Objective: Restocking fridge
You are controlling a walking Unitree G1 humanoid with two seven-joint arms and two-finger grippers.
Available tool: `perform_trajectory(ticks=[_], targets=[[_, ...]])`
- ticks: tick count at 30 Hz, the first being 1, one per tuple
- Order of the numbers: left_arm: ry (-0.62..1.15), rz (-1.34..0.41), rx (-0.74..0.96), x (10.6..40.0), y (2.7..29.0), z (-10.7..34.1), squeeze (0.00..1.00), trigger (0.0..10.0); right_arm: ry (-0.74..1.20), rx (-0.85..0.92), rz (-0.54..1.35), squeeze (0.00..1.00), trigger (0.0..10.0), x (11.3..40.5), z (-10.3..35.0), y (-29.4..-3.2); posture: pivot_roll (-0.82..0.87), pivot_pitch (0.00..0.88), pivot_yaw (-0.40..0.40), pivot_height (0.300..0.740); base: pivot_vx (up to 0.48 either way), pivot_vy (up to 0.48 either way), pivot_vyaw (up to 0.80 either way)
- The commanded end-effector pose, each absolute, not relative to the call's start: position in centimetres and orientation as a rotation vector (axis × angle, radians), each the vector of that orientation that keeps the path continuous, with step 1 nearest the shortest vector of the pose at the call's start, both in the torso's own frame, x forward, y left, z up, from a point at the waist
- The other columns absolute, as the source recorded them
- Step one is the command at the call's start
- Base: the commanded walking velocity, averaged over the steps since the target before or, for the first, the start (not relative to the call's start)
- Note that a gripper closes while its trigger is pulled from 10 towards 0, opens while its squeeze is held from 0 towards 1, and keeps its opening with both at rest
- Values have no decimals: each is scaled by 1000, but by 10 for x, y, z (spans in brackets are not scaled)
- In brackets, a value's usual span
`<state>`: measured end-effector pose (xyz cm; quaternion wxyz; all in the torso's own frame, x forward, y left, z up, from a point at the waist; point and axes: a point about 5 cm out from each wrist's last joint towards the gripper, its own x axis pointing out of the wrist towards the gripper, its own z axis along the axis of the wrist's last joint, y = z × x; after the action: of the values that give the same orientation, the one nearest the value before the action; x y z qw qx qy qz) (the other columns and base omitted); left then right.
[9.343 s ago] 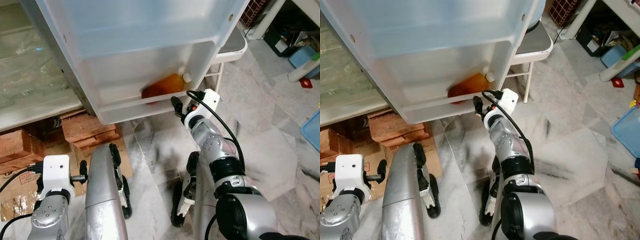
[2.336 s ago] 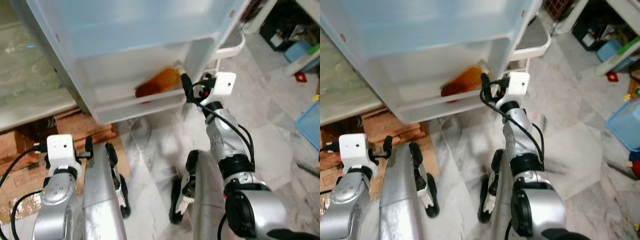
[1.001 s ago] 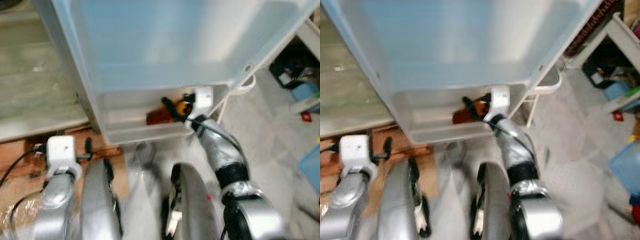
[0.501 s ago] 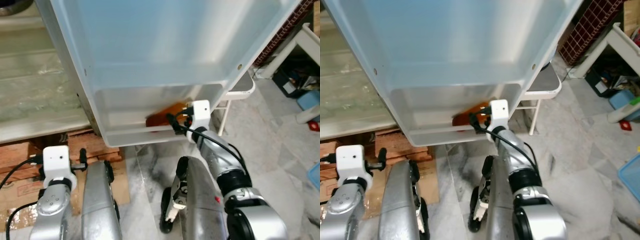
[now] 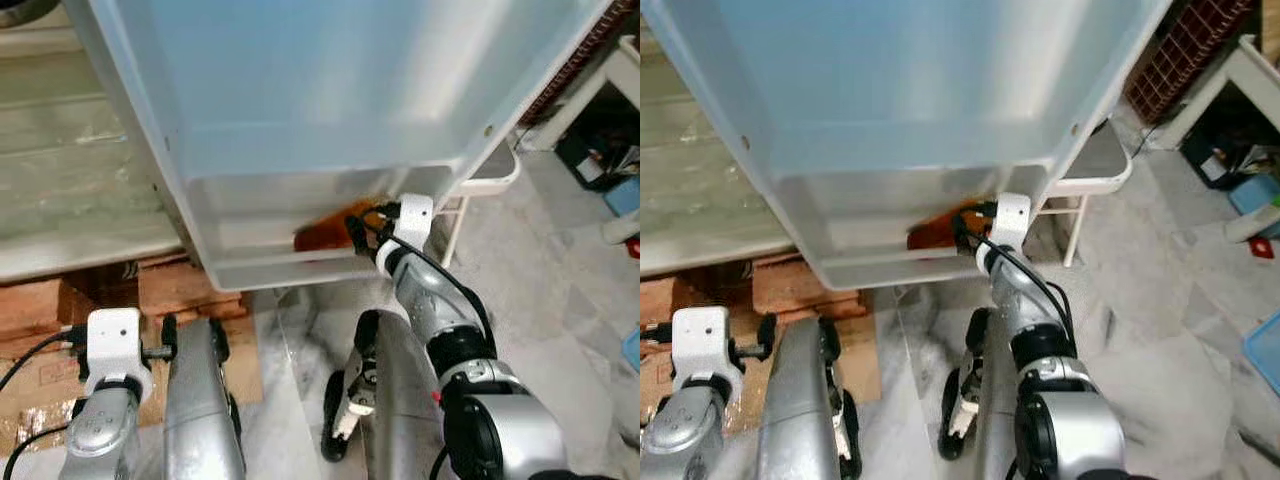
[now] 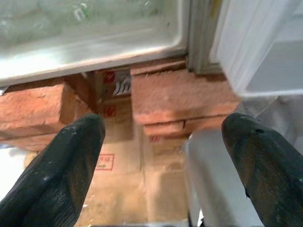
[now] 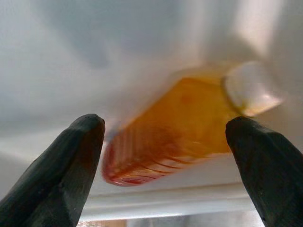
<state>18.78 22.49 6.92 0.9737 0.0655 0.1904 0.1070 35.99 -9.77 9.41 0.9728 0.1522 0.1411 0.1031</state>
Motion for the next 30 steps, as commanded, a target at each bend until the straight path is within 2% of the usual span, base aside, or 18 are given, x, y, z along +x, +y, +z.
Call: perform_trajectory(ticks=[1, 3, 4, 5, 6, 7, 8, 22, 30], targets=[[393, 207, 135, 184, 225, 71, 0, 10000, 297, 324, 178, 1000, 10000, 360, 91, -102, 261, 317, -92, 526, 0, 0, 0], [402, 211, 140, 180, 226, 72, 0, 10000, 290, 333, 165, 1000, 10000, 361, 92, -99, 273, 330, -88, 526, 0, 0, 0], [406, 211, 141, 179, 226, 72, 0, 10000, 290, 333, 162, 882, 10000, 362, 92, -99, 273, 330, -88, 526, 0, 0, 0], [411, 210, 143, 178, 226, 72, 0, 10000, 291, 334, 156, 882, 10000, 363, 92, -97, 276, 334, -87, 526, 0, 0, 0], [415, 210, 145, 177, 226, 73, 0, 10000, 290, 336, 152, 75, 10000, 363, 93, -96, 284, 340, -84, 526, 0, 0, 0], [417, 210, 146, 176, 226, 73, 0, 10000, 289, 338, 149, 75, 10000, 364, 93, -96, 284, 340, -84, 526, 0, 0, 0], [422, 211, 148, 174, 227, 74, 0, 10000, 287, 339, 142, 0, 10000, 364, 94, -95, 289, 346, -80, 526, 0, 0, 0], [447, 215, 163, 169, 230, 77, 0, 10000, 270, 359, 68, 0, 10000, 367, 95, -97, 305, 359, -67, 526, 0, 0, 0], [451, 214, 170, 169, 230, 79, 0, 10000, 208, 501, 23, 0, 10000, 374, 106, -96, 327, 363, -54, 526, 0, 0, 0]])
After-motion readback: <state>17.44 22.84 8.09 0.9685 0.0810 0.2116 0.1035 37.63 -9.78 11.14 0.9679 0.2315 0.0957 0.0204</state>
